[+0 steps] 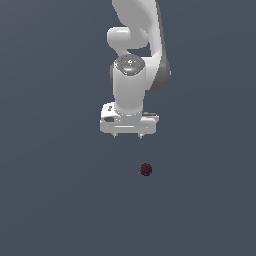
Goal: Pick up the object and move it to a goal position.
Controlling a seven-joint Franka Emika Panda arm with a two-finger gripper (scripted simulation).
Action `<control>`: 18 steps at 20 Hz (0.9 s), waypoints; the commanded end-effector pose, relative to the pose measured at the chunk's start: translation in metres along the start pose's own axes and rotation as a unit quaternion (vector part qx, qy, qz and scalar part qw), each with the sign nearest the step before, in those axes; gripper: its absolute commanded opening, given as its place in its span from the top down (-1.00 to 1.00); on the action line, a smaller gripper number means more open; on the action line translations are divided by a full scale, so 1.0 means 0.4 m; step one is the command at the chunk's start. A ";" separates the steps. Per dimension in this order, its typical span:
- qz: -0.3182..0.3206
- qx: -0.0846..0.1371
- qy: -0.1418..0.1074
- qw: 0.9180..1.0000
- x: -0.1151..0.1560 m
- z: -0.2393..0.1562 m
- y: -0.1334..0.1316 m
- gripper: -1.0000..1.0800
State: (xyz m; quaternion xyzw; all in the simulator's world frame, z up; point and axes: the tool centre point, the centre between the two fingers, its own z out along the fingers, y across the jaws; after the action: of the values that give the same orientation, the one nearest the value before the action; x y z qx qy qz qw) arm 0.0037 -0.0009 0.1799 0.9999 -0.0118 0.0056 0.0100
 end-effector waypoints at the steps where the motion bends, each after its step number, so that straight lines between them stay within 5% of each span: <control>1: 0.000 0.000 0.000 1.000 0.000 0.000 0.000 -0.92; 9: -0.009 0.014 -0.017 1.000 -0.022 0.022 -0.081 -0.92; 18: -0.004 0.014 -0.017 1.000 -0.007 0.033 -0.088 -0.92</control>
State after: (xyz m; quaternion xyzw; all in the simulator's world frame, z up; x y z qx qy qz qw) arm -0.0003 0.0330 0.1677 0.9999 -0.0060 -0.0108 -0.0040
